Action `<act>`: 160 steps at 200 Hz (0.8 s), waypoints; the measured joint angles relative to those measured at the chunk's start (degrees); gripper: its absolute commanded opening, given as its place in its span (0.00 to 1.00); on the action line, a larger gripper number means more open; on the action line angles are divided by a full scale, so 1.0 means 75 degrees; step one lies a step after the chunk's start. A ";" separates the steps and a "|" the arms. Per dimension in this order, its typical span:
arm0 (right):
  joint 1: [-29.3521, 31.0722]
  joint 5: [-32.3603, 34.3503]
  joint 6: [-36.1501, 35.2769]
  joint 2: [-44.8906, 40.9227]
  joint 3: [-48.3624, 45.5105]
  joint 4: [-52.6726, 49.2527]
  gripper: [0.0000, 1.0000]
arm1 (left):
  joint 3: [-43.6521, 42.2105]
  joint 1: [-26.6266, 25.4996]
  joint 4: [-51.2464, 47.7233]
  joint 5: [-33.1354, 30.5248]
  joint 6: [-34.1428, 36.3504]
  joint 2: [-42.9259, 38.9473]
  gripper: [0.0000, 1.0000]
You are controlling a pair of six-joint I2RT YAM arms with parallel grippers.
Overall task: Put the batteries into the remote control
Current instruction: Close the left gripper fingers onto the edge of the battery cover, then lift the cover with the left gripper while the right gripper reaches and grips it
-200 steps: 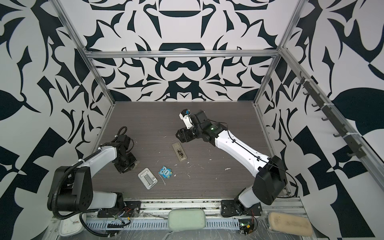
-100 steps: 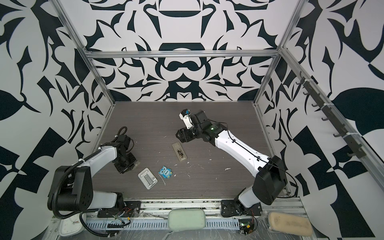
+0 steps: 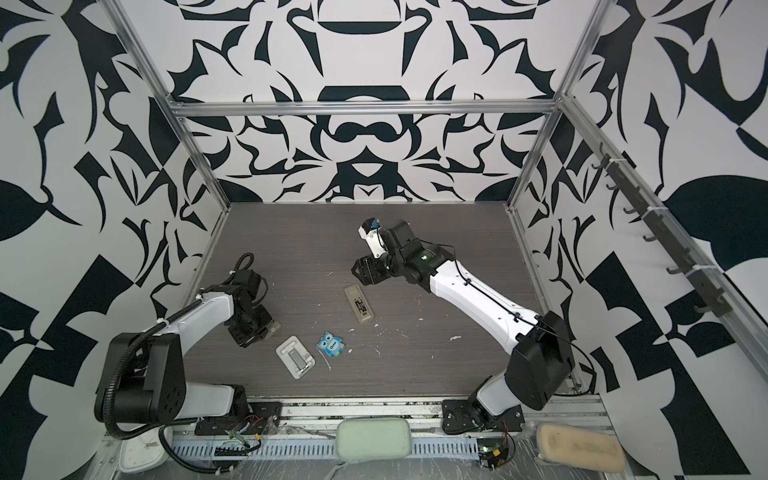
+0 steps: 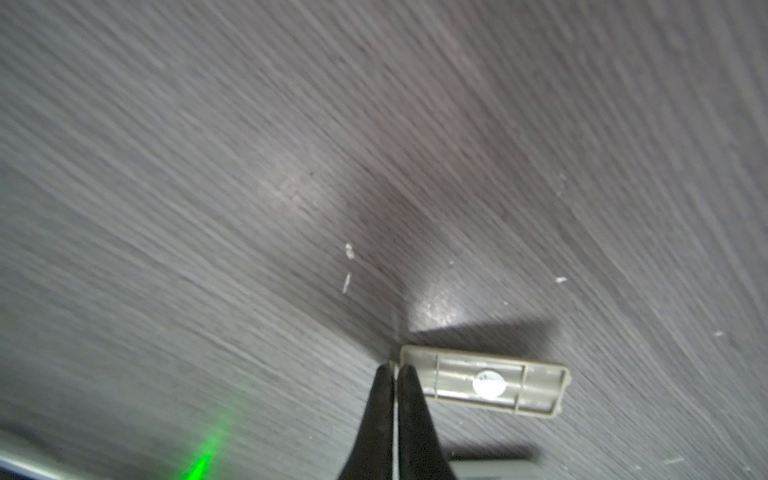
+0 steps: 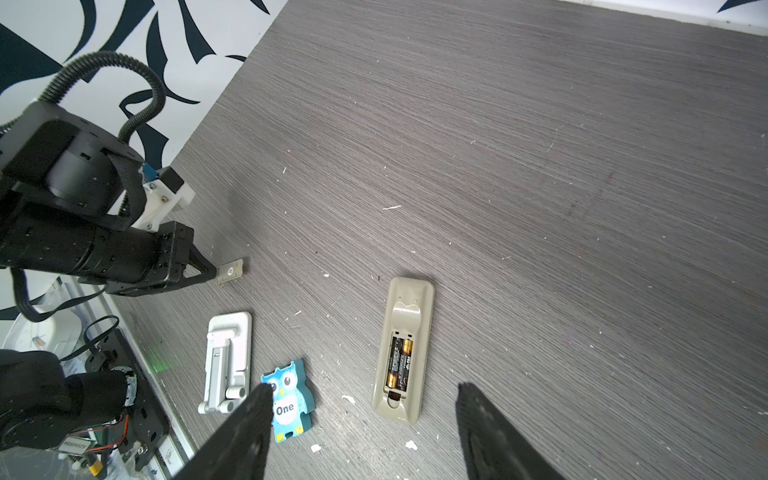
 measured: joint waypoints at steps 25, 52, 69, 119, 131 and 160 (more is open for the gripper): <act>0.0000 0.0000 -0.0020 0.0000 0.0000 0.0000 0.73 | 0.0000 0.0000 0.0012 0.0029 0.0003 -0.0280 0.02; -0.0009 -0.0009 -0.0035 -0.0015 0.0000 -0.0006 0.73 | 0.0000 0.0000 0.0055 0.0085 0.0029 -0.0685 0.02; -0.0017 -0.0090 -0.0032 -0.0052 0.0000 -0.0012 0.73 | 0.0006 -0.0015 0.0090 0.0114 0.0070 -0.1090 0.01; -0.0102 -0.1166 0.0117 -0.0353 0.0000 0.0303 0.73 | 0.0428 -0.0353 0.0705 0.0627 0.0498 -0.2387 0.01; -0.0111 -0.1495 0.0195 -0.0376 0.0000 0.0498 0.73 | 0.0632 -0.0458 0.0985 0.0950 0.0597 -0.2524 0.00; -0.0114 -0.2291 0.0219 -0.0399 -0.0017 0.0956 0.72 | 0.0941 -0.0539 0.1947 0.2226 0.0551 -0.2328 0.00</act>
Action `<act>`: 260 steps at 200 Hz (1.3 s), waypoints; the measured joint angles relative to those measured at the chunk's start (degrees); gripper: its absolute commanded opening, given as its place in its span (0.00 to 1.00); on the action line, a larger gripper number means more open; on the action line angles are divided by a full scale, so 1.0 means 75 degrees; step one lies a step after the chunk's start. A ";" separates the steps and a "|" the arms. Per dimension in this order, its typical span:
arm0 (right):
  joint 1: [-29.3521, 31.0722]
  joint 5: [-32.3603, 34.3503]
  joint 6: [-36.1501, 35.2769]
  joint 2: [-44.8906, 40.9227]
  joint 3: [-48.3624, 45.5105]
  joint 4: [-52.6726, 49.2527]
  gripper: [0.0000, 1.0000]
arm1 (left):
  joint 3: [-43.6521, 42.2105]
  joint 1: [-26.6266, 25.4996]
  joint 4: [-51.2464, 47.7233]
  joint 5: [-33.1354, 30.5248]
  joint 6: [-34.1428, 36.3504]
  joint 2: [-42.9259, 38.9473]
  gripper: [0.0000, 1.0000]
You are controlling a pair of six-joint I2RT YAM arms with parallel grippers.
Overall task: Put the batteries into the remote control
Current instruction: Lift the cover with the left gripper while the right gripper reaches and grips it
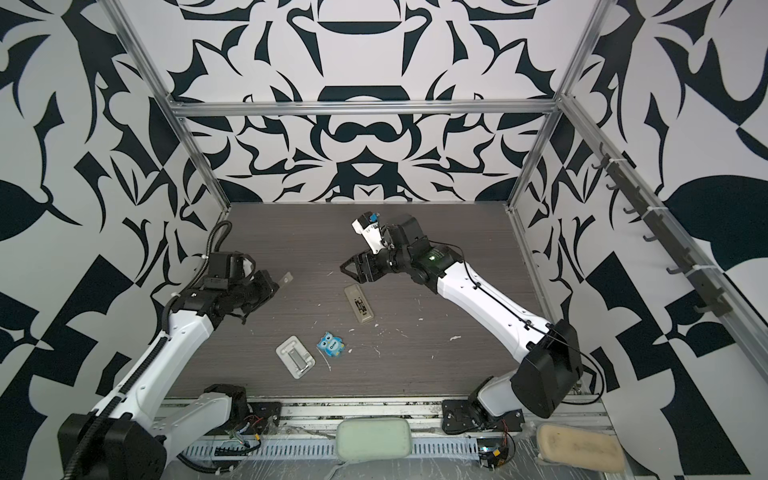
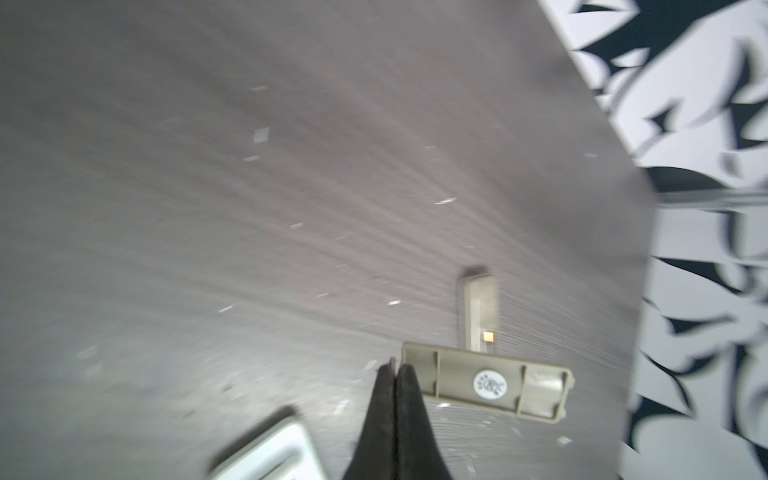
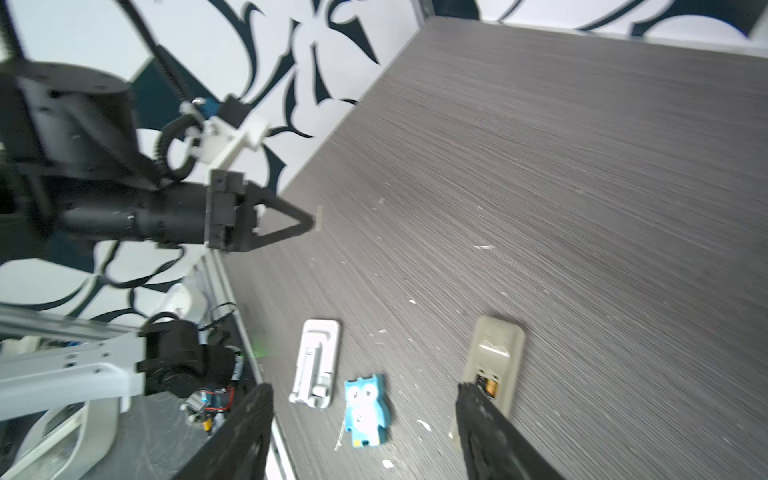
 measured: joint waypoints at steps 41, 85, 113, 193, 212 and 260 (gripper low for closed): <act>0.0000 -0.0994 -0.0685 -0.0737 -0.0516 0.0737 0.71 | 0.0023 -0.0137 0.1740 0.2110 -0.0813 0.0554 0.00; 0.0000 -0.1443 -0.2186 -0.1550 -0.0557 0.0889 0.70 | 0.1035 -0.0495 0.2707 0.3908 -0.1393 0.1026 0.00; 0.0000 -0.1641 -0.2996 -0.1253 -0.0143 0.0694 0.70 | 0.1597 -0.0956 0.2920 0.4794 -0.1504 0.1174 0.00; 0.0000 -0.1830 -0.3608 -0.0895 0.0399 0.0618 0.70 | 0.1789 -0.1673 0.3946 0.6167 -0.2500 0.1326 0.00; 0.0000 -0.1821 -0.3608 -0.0892 0.0405 0.0647 0.70 | 0.1778 -0.1725 0.4269 0.6301 -0.2763 0.1329 0.00; 0.0000 -0.1536 -0.3602 -0.0930 0.0353 0.0868 0.69 | 0.1775 -0.1792 0.4835 0.6505 -0.3171 0.1373 0.00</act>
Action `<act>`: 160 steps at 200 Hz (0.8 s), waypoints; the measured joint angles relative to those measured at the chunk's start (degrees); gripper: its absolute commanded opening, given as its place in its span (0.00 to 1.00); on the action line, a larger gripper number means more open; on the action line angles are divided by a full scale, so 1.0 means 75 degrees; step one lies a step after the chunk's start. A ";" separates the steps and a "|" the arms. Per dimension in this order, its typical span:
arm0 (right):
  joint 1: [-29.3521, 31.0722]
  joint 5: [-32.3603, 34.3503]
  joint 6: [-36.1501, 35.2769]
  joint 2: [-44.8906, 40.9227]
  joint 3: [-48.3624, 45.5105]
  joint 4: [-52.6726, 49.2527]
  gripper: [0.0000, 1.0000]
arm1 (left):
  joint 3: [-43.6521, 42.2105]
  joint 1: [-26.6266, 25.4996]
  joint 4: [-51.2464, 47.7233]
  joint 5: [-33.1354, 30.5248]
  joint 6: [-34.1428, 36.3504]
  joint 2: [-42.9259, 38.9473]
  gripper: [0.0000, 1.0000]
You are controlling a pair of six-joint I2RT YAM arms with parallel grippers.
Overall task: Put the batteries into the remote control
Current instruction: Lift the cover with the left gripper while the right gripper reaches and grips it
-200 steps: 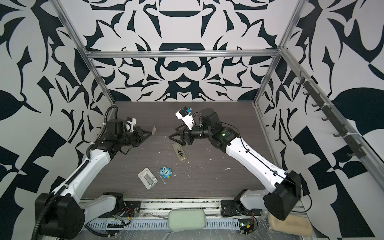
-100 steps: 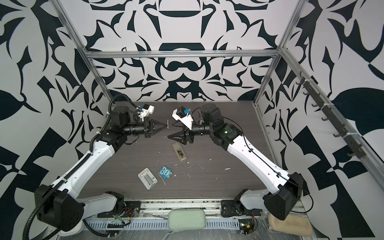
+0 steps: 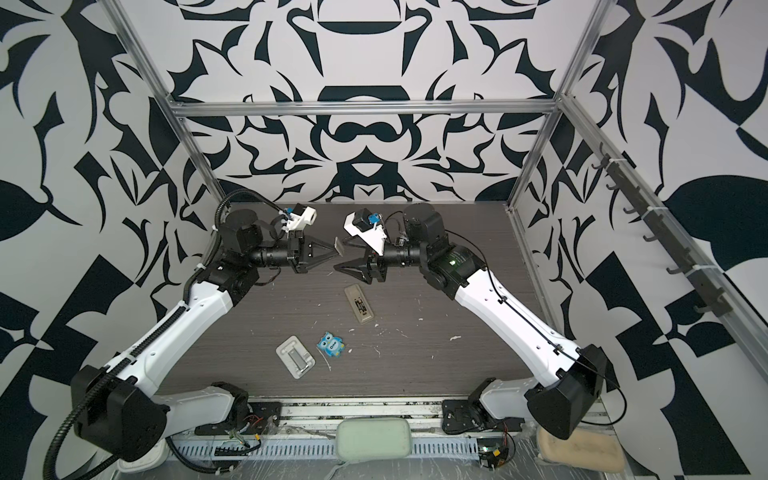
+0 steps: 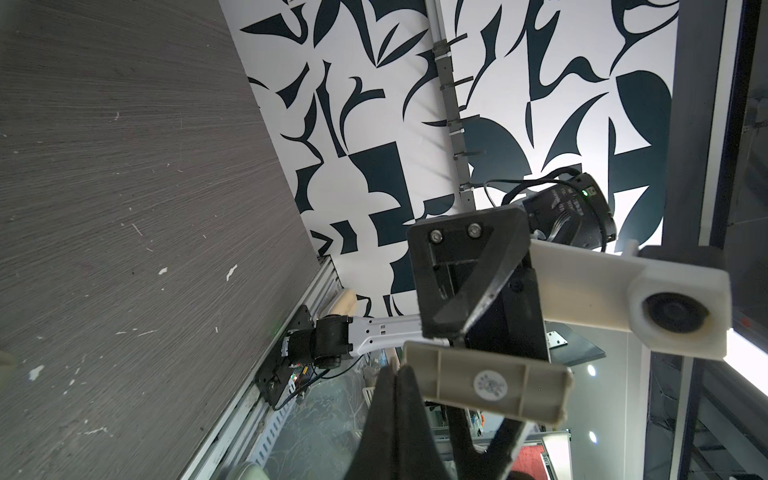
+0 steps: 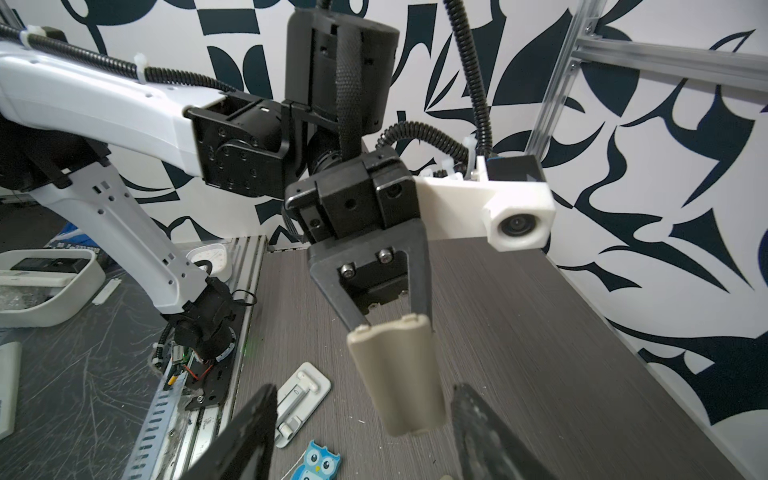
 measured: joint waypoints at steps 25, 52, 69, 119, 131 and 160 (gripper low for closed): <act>0.0000 0.0111 0.0079 -0.0003 -0.0029 0.0169 0.68 | -0.0041 -0.0012 0.0117 0.0064 -0.0114 0.0006 0.00; 0.0000 0.0265 0.0201 -0.0023 -0.0117 0.0356 0.68 | -0.0114 -0.0012 0.0178 0.0114 -0.0175 0.0009 0.00; 0.0000 0.0321 0.0230 -0.0020 -0.0137 0.0423 0.67 | -0.0117 -0.0012 0.0192 0.0137 -0.0213 0.0012 0.00; 0.0000 0.0356 0.0283 -0.0020 -0.0166 0.0571 0.60 | -0.0119 -0.0026 0.0303 0.0166 -0.0329 0.0012 0.00; 0.0000 0.0347 0.0291 -0.0020 -0.0166 0.0589 0.60 | -0.0119 -0.0032 0.0335 0.0163 -0.0344 0.0012 0.00; 0.0000 0.0297 0.0289 -0.0012 -0.0166 0.0589 0.59 | -0.0119 -0.0038 0.0361 0.0163 -0.0385 0.0012 0.00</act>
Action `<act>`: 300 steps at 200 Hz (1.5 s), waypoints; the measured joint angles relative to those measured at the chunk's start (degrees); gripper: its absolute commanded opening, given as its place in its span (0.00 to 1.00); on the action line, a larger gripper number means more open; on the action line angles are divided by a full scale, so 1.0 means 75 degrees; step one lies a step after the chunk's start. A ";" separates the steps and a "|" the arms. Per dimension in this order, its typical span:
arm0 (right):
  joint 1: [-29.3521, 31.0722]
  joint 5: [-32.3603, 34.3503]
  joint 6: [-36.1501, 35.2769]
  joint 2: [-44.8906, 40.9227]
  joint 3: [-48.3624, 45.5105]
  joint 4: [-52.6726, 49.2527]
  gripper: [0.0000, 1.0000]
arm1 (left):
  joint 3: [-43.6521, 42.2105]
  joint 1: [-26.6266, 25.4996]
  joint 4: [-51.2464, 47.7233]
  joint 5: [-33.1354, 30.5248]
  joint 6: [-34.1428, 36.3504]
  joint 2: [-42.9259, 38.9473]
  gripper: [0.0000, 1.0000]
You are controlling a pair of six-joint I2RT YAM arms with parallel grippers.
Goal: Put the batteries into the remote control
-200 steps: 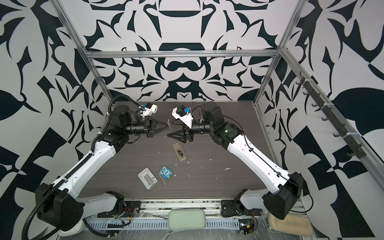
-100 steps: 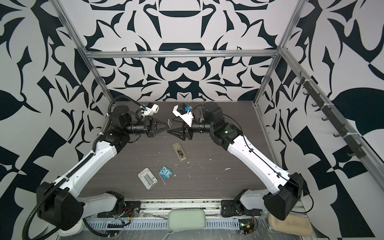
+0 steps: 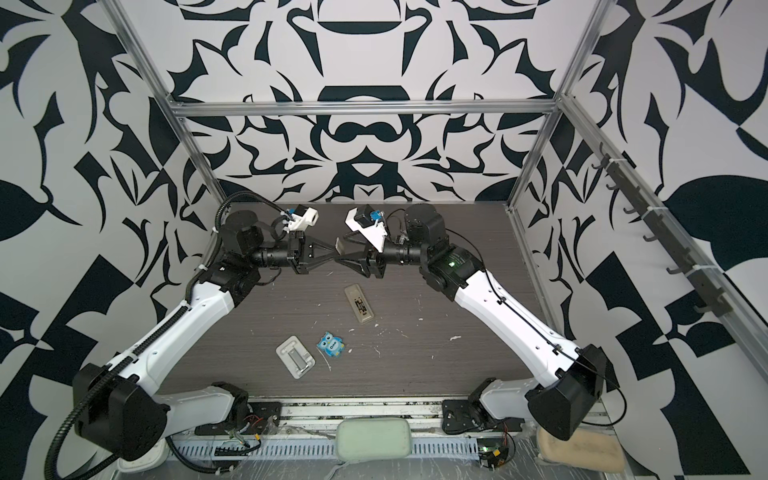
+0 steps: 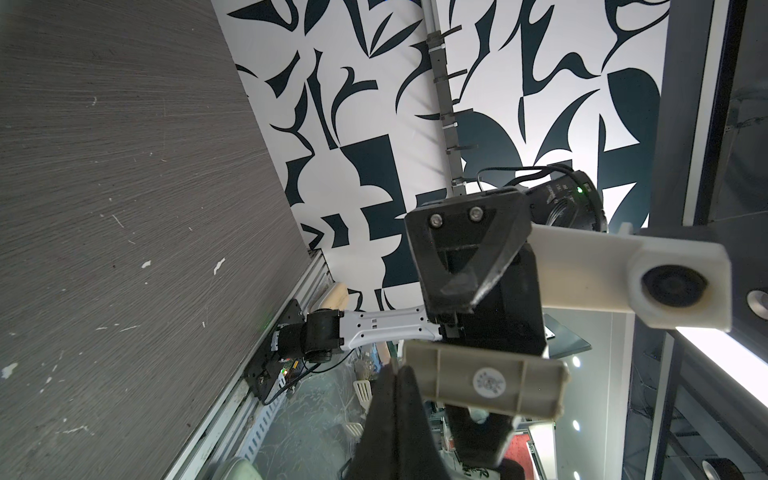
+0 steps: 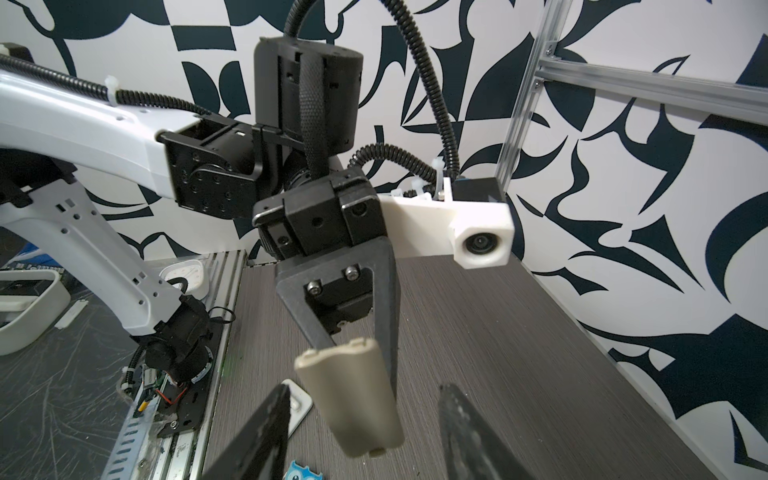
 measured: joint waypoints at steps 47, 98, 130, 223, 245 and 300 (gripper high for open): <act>0.0000 -0.0125 -0.0003 0.0067 0.0000 -0.0009 0.55 | -0.0003 -0.0009 0.0105 0.0000 -0.0058 0.0000 0.00; 0.0000 -0.0125 0.0000 0.0152 0.0000 -0.0015 0.46 | -0.0006 -0.0041 0.0111 -0.0006 -0.0117 0.0000 0.00; 0.0000 -0.0114 -0.0003 0.0152 0.0000 -0.0015 0.44 | -0.0006 -0.0096 0.0114 -0.0009 -0.0119 0.0003 0.00; 0.0000 0.0093 -0.0009 0.0125 -0.0122 0.0099 0.45 | -0.0006 -0.0108 0.0128 -0.0047 -0.0122 0.0003 0.00; 0.0000 0.0140 -0.0006 0.0114 -0.0248 0.0114 0.47 | -0.0006 -0.0108 0.0128 -0.0044 -0.0122 0.0003 0.00; 0.0000 0.0131 -0.0003 0.0108 -0.0271 0.0134 0.46 | -0.0006 -0.0108 0.0131 -0.0047 -0.0128 0.0003 0.00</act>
